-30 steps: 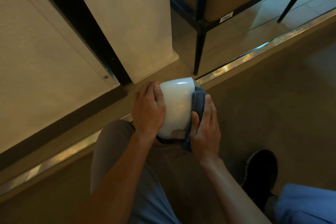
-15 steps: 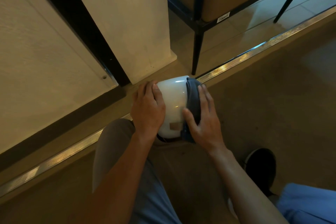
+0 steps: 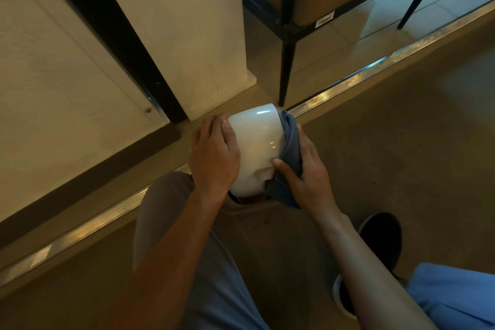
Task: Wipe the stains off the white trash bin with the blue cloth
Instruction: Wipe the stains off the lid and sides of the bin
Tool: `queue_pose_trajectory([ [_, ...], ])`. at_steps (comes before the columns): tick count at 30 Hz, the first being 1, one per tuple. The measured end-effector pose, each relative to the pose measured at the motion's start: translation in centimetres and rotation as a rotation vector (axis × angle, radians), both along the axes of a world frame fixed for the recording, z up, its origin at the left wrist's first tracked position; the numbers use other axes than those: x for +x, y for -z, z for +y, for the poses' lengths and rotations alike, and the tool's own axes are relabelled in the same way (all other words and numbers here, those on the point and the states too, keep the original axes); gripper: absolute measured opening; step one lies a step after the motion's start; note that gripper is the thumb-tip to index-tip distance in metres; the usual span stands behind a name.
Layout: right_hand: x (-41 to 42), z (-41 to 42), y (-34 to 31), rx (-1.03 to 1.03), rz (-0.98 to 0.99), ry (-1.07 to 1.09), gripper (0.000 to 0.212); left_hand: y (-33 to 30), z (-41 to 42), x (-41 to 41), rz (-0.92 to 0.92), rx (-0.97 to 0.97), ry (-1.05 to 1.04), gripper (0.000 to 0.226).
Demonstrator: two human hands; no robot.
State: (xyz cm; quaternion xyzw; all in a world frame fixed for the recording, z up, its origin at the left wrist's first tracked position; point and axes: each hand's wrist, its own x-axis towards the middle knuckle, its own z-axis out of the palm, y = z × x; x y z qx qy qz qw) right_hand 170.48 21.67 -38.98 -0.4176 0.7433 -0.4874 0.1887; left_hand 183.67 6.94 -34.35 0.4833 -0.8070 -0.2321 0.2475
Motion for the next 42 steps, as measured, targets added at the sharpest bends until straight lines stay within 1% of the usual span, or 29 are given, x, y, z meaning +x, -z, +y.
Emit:
queue_pose_trajectory([
  [5, -0.1, -1.9, -2.0, -0.016, 0.065, 0.075, 0.07, -0.2, 0.0, -0.1, -0.033, 0.02, -0.014, 0.04],
  [10, -0.4, -5.1, -4.3, 0.093, 0.134, 0.102, 0.061, -0.4, 0.1, -0.2, -0.02, 0.0, -0.011, 0.039],
  [12, -1.1, -6.9, -5.4, 0.165, 0.186, 0.07, 0.057, -0.2, 0.1, -0.2, -0.006, 0.002, -0.01, 0.039],
  [15, -2.7, -10.1, -6.9, 0.336, 0.237, -0.063, 0.052, -0.2, 0.0, -0.2, 0.018, 0.004, -0.011, 0.039],
  [17, -3.9, -11.6, -7.5, 0.448, 0.213, -0.157, 0.053, -0.2, 0.1, -0.2, 0.028, 0.014, -0.024, 0.039],
  [19, -4.7, -12.2, -7.5, 0.488, 0.164, -0.189, 0.053, -0.4, 0.0, -0.3, 0.024, 0.04, -0.022, 0.039],
  [21, -4.7, -12.2, -7.1, 0.468, 0.145, -0.162, 0.053, -0.7, -0.5, -0.2, -0.012, 0.066, -0.003, 0.038],
  [24, -4.5, -12.1, -6.6, 0.432, 0.126, -0.118, 0.053, -1.4, -1.9, -0.1, -0.096, 0.116, 0.084, 0.04],
  [27, -4.9, -12.2, -6.9, 0.434, 0.065, -0.128, 0.053, -1.9, -2.7, -0.3, -0.075, 0.181, 0.152, 0.034],
  [30, -4.8, -12.0, -7.1, 0.418, 0.081, -0.142, 0.05, -2.1, -2.3, -0.5, -0.044, 0.179, 0.108, 0.033],
  [33, -3.6, -10.0, -6.3, 0.255, 0.142, -0.123, 0.046, -2.2, -2.0, -0.6, -0.045, 0.179, 0.079, 0.038],
  [35, -2.2, -7.6, -5.1, 0.128, 0.193, -0.063, 0.051, -2.3, -1.9, -0.7, -0.045, 0.179, 0.082, 0.038],
  [38, 0.6, -3.9, -2.5, 0.017, 0.315, 0.12, 0.059, -2.3, -1.8, -0.7, -0.043, 0.18, 0.079, 0.037],
  [40, 2.5, -2.3, -1.0, 0.006, 0.295, 0.226, 0.064, -2.4, -1.7, -0.6, -0.036, 0.185, 0.076, 0.037],
  [42, 4.0, -1.0, -0.1, 0.031, 0.212, 0.284, 0.072, -2.4, -1.8, -0.6, -0.031, 0.188, 0.075, 0.037],
])
